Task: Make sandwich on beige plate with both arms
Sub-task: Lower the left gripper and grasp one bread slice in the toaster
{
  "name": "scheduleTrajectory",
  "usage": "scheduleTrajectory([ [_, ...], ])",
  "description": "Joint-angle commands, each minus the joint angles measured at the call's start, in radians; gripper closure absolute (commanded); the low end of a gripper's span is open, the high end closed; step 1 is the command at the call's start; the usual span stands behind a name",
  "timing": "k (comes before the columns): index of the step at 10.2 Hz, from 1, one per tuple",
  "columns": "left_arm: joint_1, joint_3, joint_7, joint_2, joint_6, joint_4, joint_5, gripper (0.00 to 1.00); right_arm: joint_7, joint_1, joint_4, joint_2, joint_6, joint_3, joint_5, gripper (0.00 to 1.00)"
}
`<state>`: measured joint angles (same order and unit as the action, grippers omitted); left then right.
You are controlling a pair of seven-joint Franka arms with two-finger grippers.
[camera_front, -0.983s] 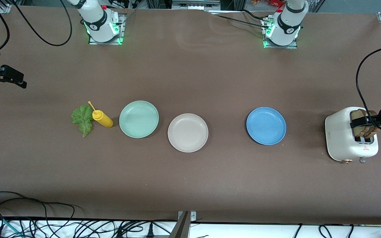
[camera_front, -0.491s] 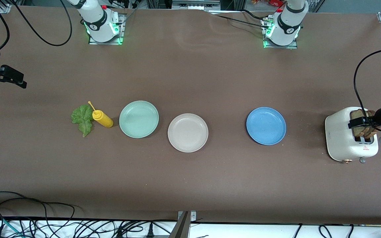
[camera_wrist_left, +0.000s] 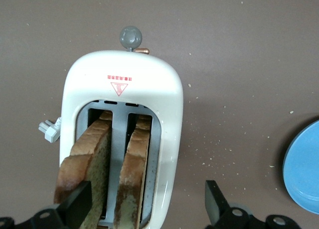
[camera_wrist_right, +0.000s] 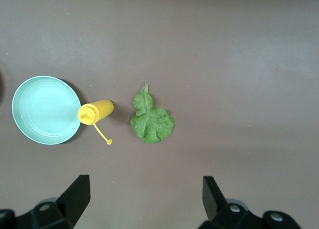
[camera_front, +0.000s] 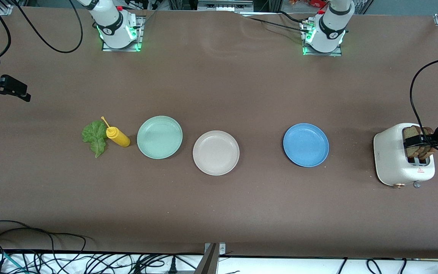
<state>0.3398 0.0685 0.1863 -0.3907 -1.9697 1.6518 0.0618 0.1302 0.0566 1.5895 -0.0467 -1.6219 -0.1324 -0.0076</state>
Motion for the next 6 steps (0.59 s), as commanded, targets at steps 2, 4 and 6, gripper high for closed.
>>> scheduleTrajectory([
  [2, 0.008, 0.011, 0.019, 0.009, -0.014, 0.023, 0.015, 0.02, -0.001, 0.0, -0.005, 0.002, 0.011, -0.001, 0.005, 0.0],
  [4, 0.008, 0.014, 0.016, 0.009, -0.012, 0.031, 0.015, 0.1, -0.001, 0.0, -0.005, 0.002, 0.011, -0.001, 0.005, 0.0],
  [6, 0.008, 0.014, 0.021, 0.01, 0.0, 0.039, 0.016, 0.25, -0.006, 0.003, -0.005, 0.002, 0.011, 0.0, 0.005, 0.0],
])
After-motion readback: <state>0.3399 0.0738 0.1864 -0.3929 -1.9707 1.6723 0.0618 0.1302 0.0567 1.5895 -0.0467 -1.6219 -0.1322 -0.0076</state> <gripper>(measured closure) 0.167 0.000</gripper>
